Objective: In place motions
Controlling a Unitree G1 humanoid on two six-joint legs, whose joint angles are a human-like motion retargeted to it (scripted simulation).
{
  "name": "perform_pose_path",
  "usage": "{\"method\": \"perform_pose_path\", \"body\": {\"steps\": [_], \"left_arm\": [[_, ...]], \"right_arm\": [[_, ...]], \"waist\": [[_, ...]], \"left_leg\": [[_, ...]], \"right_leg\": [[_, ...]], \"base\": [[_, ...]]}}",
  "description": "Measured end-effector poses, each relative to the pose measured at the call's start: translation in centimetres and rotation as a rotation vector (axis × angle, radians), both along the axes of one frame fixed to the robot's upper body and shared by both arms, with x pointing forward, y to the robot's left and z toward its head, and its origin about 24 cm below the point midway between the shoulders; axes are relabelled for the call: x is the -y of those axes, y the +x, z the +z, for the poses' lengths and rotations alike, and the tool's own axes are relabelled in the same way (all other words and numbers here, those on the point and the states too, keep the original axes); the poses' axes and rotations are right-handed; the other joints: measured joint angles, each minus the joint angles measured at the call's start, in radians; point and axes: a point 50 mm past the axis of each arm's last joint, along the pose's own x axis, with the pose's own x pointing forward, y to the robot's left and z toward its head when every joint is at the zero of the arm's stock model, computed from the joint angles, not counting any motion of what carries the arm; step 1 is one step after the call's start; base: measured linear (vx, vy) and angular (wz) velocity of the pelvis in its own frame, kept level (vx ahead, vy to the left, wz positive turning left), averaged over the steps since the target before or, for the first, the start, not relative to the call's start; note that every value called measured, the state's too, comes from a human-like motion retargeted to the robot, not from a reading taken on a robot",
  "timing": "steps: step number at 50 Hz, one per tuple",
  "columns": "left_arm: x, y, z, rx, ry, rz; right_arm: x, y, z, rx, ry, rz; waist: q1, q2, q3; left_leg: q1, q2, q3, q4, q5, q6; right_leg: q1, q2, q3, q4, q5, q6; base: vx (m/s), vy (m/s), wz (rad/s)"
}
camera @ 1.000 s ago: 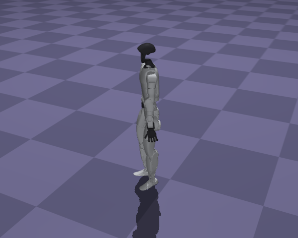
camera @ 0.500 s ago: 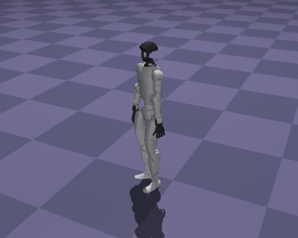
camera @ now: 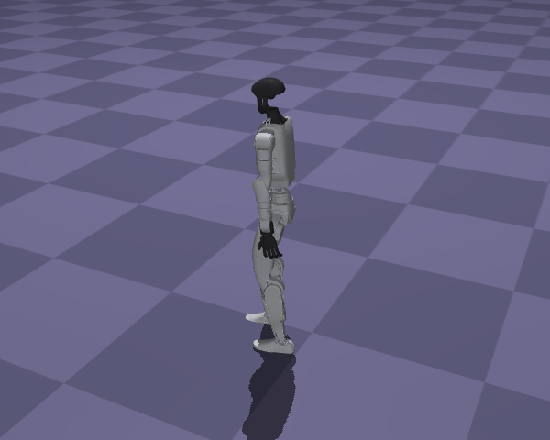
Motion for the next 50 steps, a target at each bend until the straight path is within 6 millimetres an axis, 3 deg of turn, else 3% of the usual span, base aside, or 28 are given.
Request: {"method": "perform_pose_path", "body": {"steps": [2,5,10,13,20,25,27,30,34,37,40,45,50], "left_arm": [[-1.0,-0.1,0.1,-0.015,0.011,-0.032],[-1.7,-0.8,0.2,-0.035,0.033,-0.062],[-1.5,-3.4,0.2,-0.081,-0.01,-0.003],[-1.7,-3.9,0.3,-0.101,-0.032,0.015],[-2.2,-3.9,0.3,-0.104,-0.037,-0.005],[-3.4,-2.6,0.5,-0.091,-0.004,-0.017],[-3.8,-1.0,0.5,-0.047,0.017,-0.039],[-3.7,1.2,0.5,0.034,0.021,-0.071],[-1.7,2.8,0.3,0.125,-0.004,-0.046],[-0.2,2.8,0.1,0.154,-0.043,0.029],[0.1,2.6,0.0,0.146,-0.089,0.045],[-0.7,1.8,0.0,0.109,-0.037,0.013],[-1.4,0.2,0.0,0.04,0.021,0.037]], "right_arm": [[-0.6,1.2,0.1,0.051,0.011,0.001],[-1.0,1.7,0.2,0.081,0.035,-0.019],[-0.7,1.0,0.1,0.042,0.03,-0.031],[-0.6,1.8,0.2,0.04,0.029,-0.06],[0.0,3.3,0.7,0.085,0.055,-0.159],[0.6,1.6,0.4,0.072,0.032,-0.302],[0.9,0.1,0.2,0.048,0.024,-0.404],[1.4,-3.4,-0.2,-0.031,0.005,-0.548],[1.3,-8.4,-0.3,-0.17,-0.025,-0.709],[0.7,-10.1,-0.3,-0.217,-0.037,-0.743],[-0.1,-9.5,-0.5,-0.217,-0.007,-0.688],[-1.2,-5.4,-0.8,-0.156,0.071,-0.444],[-2.9,-0.3,-0.5,-0.031,0.125,-0.136]], "waist": [[-0.058,0.021,0.007],[-0.063,0.04,0.001],[-0.062,0.049,-0.053],[-0.09,0.055,-0.07],[-0.161,0.09,-0.113],[-0.259,0.136,-0.155],[-0.279,0.15,-0.159],[-0.283,0.153,-0.178],[-0.188,0.111,-0.226],[-0.137,0.029,-0.242],[-0.086,-0.067,-0.206],[-0.017,-0.102,-0.124],[-0.006,-0.106,-0.069]], "left_leg": [[0.012,0.037,0.089,-0.008,-0.018,0.001],[0.041,0.071,0.25,-0.026,-0.046,0.0],[0.098,0.117,0.602,-0.03,-0.111,-0.031],[0.138,0.125,0.799,-0.034,-0.136,-0.064],[0.186,0.092,1.048,-0.061,-0.163,-0.154],[0.197,0.088,1.133,-0.069,-0.159,-0.207],[0.213,0.091,1.149,-0.066,-0.146,-0.215],[0.243,0.087,1.104,-0.047,-0.101,-0.19],[0.311,0.048,1.086,-0.017,0.046,-0.113],[0.335,0.024,0.996,0.105,0.182,0.054],[0.299,0.063,0.856,0.381,0.258,0.215],[0.084,0.135,0.567,0.712,0.267,0.172],[0.013,0.234,0.524,0.655,0.181,0.216]], "right_leg": [[-0.009,-0.039,-0.19,0.005,-0.065,-0.049],[-0.019,-0.08,-0.422,0.02,-0.167,-0.071],[0.005,-0.135,-0.836,0.023,-0.287,-0.03],[0.021,-0.134,-1.041,0.016,-0.317,-0.001],[0.029,-0.064,-1.267,-0.003,-0.316,0.043],[0.013,-0.034,-1.265,-0.007,-0.228,0.045],[0.002,-0.023,-1.203,-0.005,-0.202,-0.007],[0.006,-0.023,-1.133,0.003,-0.228,-0.024],[0.02,-0.037,-0.989,0.006,-0.241,-0.011],[0.051,-0.085,-0.885,-0.034,-0.218,-0.011],[0.08,-0.145,-0.751,-0.043,-0.204,-0.017],[0.112,-0.122,-0.606,-0.069,-0.165,-0.039],[0.138,-0.092,-0.526,-0.067,-0.139,-0.047]], "base": [[-0.46,0.12,-2.75],[-0.28,0.12,-3.25],[-0.23,0.02,-3.58],[-0.37,0.0,-3.55],[-0.23,-0.04,-3.07],[-0.02,-0.11,-1.53],[0.09,-0.18,-0.97],[0.27,-0.15,-0.78],[0.38,-0.19,-1.35],[0.33,-0.17,-1.61],[0.28,-0.24,-2.1],[0.17,-0.25,-2.16],[0.12,-0.2,-1.73]]}}
